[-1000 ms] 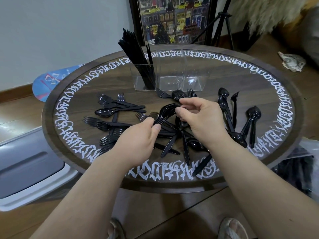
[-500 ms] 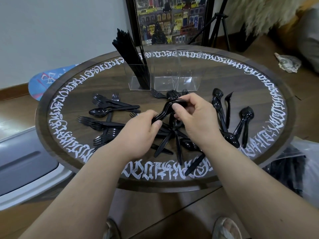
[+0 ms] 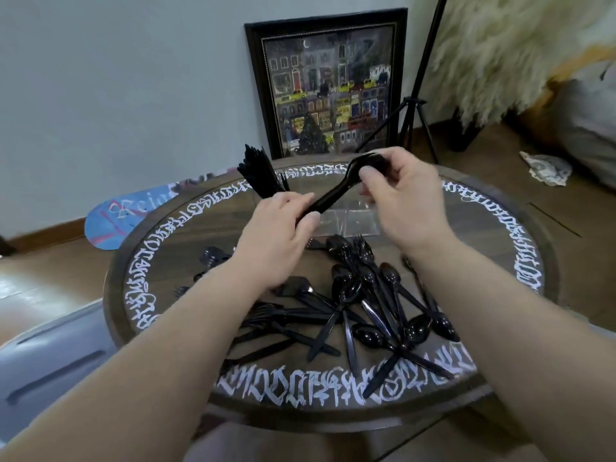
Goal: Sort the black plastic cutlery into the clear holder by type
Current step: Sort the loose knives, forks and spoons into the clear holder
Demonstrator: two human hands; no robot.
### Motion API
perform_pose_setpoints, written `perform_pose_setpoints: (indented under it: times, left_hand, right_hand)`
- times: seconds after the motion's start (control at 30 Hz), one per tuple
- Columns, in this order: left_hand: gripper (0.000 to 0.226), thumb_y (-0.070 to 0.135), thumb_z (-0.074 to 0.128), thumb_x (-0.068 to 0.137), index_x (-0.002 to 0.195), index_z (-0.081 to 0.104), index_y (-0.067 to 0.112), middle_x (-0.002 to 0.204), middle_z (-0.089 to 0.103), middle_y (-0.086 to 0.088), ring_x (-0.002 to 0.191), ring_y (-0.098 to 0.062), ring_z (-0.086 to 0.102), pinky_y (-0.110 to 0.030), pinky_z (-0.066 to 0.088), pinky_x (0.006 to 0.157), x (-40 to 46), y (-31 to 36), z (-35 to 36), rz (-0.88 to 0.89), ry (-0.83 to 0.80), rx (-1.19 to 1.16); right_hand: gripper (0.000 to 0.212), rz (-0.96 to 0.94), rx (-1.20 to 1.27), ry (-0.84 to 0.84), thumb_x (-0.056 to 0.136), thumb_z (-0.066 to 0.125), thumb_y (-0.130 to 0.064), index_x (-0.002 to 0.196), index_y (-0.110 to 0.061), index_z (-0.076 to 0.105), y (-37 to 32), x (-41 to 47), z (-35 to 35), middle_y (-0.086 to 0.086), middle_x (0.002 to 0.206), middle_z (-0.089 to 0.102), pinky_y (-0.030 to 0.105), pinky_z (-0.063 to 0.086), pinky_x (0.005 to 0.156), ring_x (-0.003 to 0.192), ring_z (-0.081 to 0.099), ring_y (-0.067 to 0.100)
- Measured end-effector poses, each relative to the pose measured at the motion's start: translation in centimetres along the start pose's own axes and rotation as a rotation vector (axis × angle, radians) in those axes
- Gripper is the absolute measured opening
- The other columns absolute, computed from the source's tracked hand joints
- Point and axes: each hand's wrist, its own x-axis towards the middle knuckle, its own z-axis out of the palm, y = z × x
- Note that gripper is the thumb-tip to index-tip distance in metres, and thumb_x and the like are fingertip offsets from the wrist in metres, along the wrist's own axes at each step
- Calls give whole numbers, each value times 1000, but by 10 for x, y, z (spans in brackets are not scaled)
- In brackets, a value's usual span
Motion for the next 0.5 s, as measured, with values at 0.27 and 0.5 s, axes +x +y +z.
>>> perform_pose_setpoints:
  times: [0.27, 0.5]
  left_hand:
    - [57, 31, 45, 96, 149, 27, 18, 153, 29, 1, 137, -27, 25, -45, 35, 101, 34, -38, 14, 72, -134, 521]
    - [50, 12, 47, 95, 144, 37, 17, 143, 41, -3, 123, -27, 41, -40, 40, 99, 54, -51, 25, 66, -75, 410]
  right_hand:
    - [19, -257, -399, -6, 95, 55, -18, 111, -16, 64, -8, 82, 5, -10, 92, 60, 9, 40, 73, 84, 54, 6]
    - [23, -224, -649, -357, 93, 58, -20, 114, -16, 66, 24, 107, 44, 3, 110, 67, 24, 41, 85, 101, 59, 19]
